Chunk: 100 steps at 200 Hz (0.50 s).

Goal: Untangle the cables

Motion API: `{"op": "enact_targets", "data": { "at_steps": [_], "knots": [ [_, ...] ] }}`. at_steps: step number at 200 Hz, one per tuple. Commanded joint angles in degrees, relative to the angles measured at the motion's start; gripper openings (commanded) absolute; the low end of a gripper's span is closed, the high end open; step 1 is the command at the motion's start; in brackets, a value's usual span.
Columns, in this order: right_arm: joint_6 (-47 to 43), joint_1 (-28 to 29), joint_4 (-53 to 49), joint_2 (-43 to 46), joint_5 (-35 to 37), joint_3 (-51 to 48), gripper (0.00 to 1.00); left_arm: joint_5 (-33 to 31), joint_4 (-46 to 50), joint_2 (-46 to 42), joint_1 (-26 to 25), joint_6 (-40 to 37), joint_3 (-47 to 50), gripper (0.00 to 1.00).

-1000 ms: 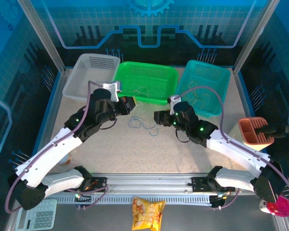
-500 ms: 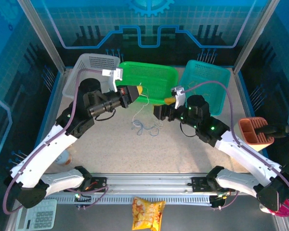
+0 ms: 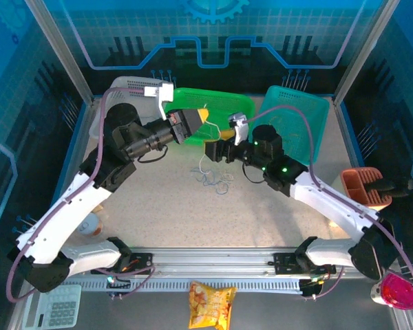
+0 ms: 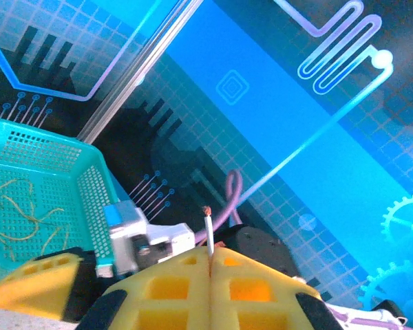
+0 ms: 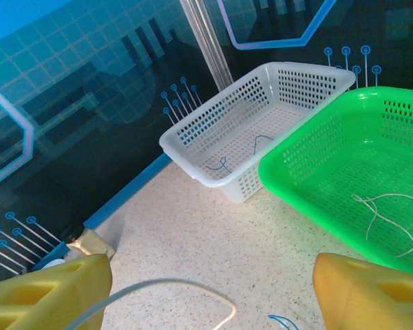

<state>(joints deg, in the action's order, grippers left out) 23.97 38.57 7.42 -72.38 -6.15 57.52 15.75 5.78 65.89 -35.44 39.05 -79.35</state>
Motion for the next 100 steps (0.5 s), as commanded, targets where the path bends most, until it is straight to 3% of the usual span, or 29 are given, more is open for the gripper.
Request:
{"op": "enact_targets", "data": {
  "at_steps": [1,17,53,70,100],
  "knots": [
    [0.89,0.28,7.57,-2.54,1.34,0.0,0.77,1.62,-3.51,0.29,-0.47,2.52,-2.26,0.0],
    [2.01,0.28,13.39,-4.76,1.04,-1.68,0.74,1.17,-4.69,0.29,-0.52,3.37,-2.69,0.0],
    [3.78,0.89,17.61,-9.79,0.79,-3.64,0.48,0.25,-6.96,0.63,-0.44,4.8,-4.73,0.0],
    [4.57,1.41,19.54,-11.3,1.87,-5.74,0.4,0.56,-7.1,1.32,-0.38,5.25,-6.65,0.0],
    [5.8,1.73,21.5,-13.41,3.77,-9.84,0.35,0.69,-7.73,2.46,-0.41,5.86,-9.58,0.0]
  ]
}}
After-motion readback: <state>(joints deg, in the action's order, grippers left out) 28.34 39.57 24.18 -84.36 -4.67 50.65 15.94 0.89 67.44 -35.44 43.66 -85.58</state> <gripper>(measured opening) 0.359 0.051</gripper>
